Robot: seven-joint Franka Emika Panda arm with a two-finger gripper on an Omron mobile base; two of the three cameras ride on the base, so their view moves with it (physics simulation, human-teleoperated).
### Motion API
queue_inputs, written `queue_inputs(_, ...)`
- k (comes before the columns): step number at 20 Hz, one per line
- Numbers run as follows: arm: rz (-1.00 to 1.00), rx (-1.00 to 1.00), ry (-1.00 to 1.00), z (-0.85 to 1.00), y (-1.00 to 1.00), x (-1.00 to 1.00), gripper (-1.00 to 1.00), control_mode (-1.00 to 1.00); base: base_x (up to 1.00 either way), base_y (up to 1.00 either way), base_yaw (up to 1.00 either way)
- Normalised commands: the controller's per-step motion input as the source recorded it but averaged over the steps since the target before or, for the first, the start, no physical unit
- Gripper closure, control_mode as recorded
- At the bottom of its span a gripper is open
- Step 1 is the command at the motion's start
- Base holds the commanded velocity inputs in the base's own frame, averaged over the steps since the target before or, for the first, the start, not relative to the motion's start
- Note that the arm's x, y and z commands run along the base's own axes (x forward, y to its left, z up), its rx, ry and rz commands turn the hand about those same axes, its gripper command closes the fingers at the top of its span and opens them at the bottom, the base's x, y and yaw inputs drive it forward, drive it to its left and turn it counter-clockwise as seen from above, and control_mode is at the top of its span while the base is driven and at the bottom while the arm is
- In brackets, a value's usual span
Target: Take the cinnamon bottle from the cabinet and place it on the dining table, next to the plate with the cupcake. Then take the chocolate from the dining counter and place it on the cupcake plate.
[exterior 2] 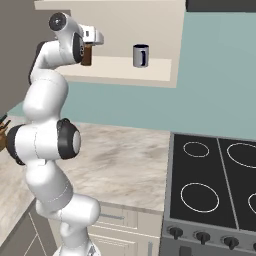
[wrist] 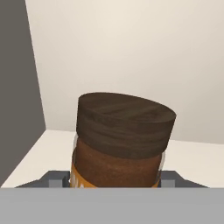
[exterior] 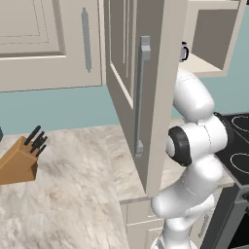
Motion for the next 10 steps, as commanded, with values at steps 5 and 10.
queue_inputs(5,0.0,0.0,-0.05,0.0,0.14,-1.0,1.0,-1.0,0.0,0.0,0.0)
queue_inputs(10,0.0,0.0,-0.01,0.0,0.02,-1.0,1.0,-1.0,0.0,0.0,0.0)
